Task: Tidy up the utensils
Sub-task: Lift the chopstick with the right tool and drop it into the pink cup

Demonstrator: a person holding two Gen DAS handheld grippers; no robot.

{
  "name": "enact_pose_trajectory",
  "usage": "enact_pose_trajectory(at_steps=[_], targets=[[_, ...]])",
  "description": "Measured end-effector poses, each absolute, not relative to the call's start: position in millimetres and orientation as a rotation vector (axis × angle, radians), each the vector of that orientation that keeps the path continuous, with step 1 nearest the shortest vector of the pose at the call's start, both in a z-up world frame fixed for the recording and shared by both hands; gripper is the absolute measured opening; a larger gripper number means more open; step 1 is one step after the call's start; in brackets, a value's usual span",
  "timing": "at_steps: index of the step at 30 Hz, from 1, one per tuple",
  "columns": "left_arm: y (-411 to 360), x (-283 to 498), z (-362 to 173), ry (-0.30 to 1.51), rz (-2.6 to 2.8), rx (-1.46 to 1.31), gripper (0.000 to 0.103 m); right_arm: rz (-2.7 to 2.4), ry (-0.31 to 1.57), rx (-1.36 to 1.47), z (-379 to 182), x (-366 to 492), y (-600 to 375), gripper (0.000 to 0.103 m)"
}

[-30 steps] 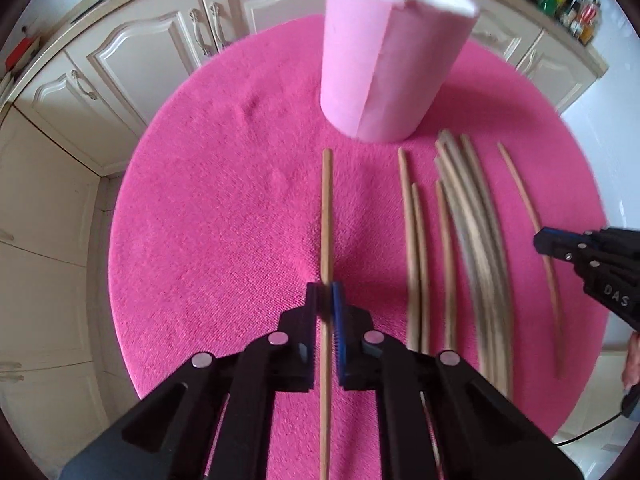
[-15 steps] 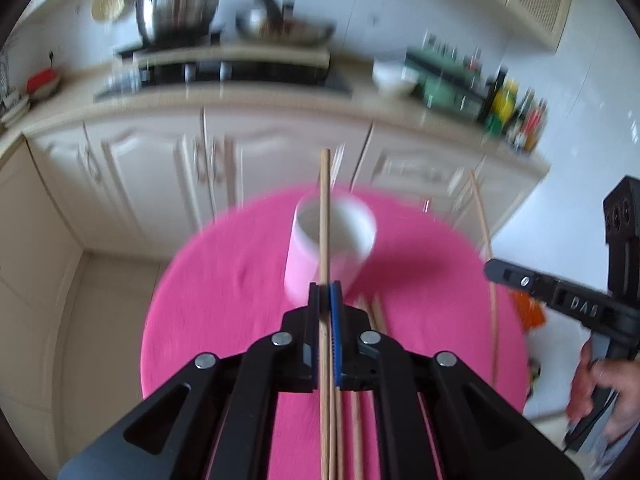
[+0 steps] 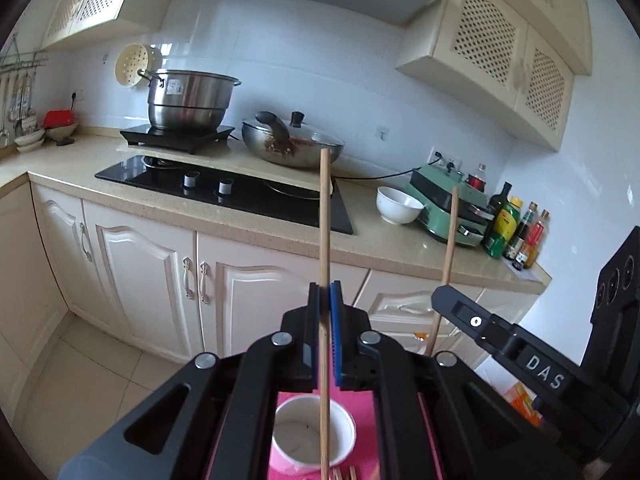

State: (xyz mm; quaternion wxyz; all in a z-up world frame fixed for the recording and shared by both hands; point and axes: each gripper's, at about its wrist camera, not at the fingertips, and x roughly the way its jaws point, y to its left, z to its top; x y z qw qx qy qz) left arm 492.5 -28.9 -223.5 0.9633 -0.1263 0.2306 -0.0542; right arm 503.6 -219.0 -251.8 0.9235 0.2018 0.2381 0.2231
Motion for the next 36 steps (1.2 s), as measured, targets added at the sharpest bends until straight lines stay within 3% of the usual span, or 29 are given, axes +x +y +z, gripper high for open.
enact_pose_trajectory(at_steps=[7,14,34,36], targets=[[-21,512,-253,0.403,-0.044,-0.277,0.005,0.409,0.453,0.409,-274,524,-209,0.006],[-23,517,-293,0.470,-0.017,-0.251,0.005,0.418,0.500,0.336,-303,519,-202,0.006],[-22,454,-310,0.609,-0.050,-0.186,0.006,0.414,0.598,0.263,-321,462,-209,0.006],[-21,452,-310,0.641,-0.053,-0.185,0.011,0.418,0.609,0.258,-321,461,-208,0.007]])
